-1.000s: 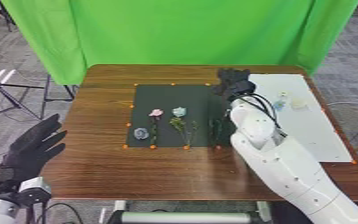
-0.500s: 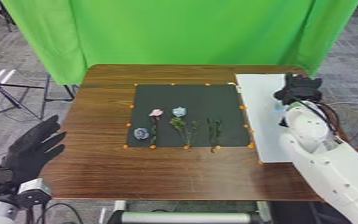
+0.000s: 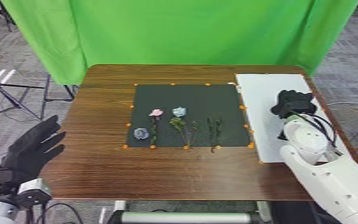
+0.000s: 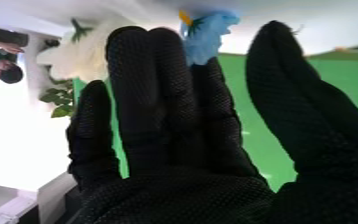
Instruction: Arrange flowers
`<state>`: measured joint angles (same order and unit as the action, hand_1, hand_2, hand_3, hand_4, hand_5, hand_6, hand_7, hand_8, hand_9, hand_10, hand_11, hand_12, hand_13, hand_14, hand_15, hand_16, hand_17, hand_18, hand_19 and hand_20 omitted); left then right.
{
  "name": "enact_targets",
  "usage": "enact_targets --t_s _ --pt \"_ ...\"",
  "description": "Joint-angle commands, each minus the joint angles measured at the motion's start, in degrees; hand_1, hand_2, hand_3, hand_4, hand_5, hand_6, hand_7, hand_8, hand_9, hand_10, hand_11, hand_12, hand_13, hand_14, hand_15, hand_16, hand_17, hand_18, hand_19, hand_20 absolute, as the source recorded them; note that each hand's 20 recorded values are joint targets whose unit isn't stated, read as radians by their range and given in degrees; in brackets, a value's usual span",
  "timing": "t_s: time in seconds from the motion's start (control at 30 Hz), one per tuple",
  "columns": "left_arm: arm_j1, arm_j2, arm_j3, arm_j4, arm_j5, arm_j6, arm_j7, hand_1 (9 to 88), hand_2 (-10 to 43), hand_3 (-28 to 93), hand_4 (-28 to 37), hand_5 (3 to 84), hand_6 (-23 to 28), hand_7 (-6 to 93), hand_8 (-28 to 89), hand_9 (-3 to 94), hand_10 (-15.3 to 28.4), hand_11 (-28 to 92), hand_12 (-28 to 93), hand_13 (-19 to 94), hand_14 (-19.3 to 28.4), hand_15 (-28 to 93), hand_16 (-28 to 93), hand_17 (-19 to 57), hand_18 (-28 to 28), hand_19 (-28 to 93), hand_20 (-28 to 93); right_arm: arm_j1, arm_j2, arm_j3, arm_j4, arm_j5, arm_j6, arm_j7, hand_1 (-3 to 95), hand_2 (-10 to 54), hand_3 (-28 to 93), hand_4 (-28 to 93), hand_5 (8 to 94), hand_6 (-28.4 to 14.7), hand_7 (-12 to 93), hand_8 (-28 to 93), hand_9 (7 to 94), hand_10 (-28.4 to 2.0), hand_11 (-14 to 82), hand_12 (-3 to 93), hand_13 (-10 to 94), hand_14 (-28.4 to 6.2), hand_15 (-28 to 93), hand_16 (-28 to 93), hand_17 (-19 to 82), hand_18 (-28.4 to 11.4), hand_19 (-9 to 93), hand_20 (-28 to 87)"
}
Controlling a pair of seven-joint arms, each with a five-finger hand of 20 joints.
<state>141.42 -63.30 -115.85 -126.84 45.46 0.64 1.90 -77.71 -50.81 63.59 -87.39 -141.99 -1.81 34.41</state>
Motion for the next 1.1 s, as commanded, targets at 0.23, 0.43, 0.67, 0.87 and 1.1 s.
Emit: enact_targets --t_s 0.23,0.43,0.67,0.87,1.1 --pt "0.67 -0.26 -0.29 -0.40 -0.03 0.88 -0.18 23.2 -1.5 70 -28.3 24.9 1.7 18.4 -9 19.1 9.3 15 18 14 12.2 20 5 -11.7 18.0 35 9 -0.74 -0.07 -1.06 0.47 -1.29 10.01 -3.80 50.5 -9.4 83 -28 65.7 3.4 53 -2 83.0 -4.6 20.8 51.8 74 -0.4 56 40 24 -18.0 74 50" --pt "0.60 -0.05 -0.46 -0.35 -0.05 0.79 -0.40 23.4 -1.5 70 -28.3 25.0 1.7 18.5 -9 19.1 9.3 15 17 14 12.1 20 5 -11.7 17.9 36 9 -1.28 -0.89 -1.16 -5.83 1.52 11.86 -7.35 50.5 -9.5 84 -28 67.4 2.8 53 -4 84.4 -4.7 20.1 51.8 76 0.5 53 42 26 -17.5 74 49" --pt "-0.03 0.46 0.01 -0.02 -0.07 0.40 -0.81 23.3 -1.6 71 -28.3 25.0 1.7 18.3 -9 19.1 9.4 15 18 14 12.2 21 5 -11.6 17.9 36 9 0.38 -4.57 -5.56 -11.42 4.45 11.58 -11.74 50.4 -9.5 84 -28 67.5 2.8 53 -4 84.8 -4.6 19.5 52.0 76 0.6 52 43 26 -17.5 74 49" --pt "-0.29 0.66 -0.03 0.09 -0.10 0.09 -1.20 23.2 -1.7 71 -28.3 25.0 1.7 18.4 -9 19.1 9.4 15 18 14 12.2 21 5 -11.6 17.9 35 9 2.17 -7.81 -9.48 -11.72 5.95 9.27 -14.34 50.4 -9.5 84 -28 67.5 2.7 53 -4 84.8 -4.6 18.9 52.1 76 0.7 52 43 26 -17.5 74 49" --pt "-0.42 0.82 -0.04 0.16 -0.07 -0.10 -1.44 23.3 -1.6 70 -28.3 24.9 1.7 18.5 -9 19.1 9.4 15 18 14 12.1 21 5 -11.6 17.9 35 9 2.55 -10.80 -12.00 -11.07 6.02 8.08 -15.21 50.3 -9.5 84 -28 67.3 2.6 53 -4 84.8 -4.5 18.2 51.8 77 1.1 51 44 26 -17.4 74 49"
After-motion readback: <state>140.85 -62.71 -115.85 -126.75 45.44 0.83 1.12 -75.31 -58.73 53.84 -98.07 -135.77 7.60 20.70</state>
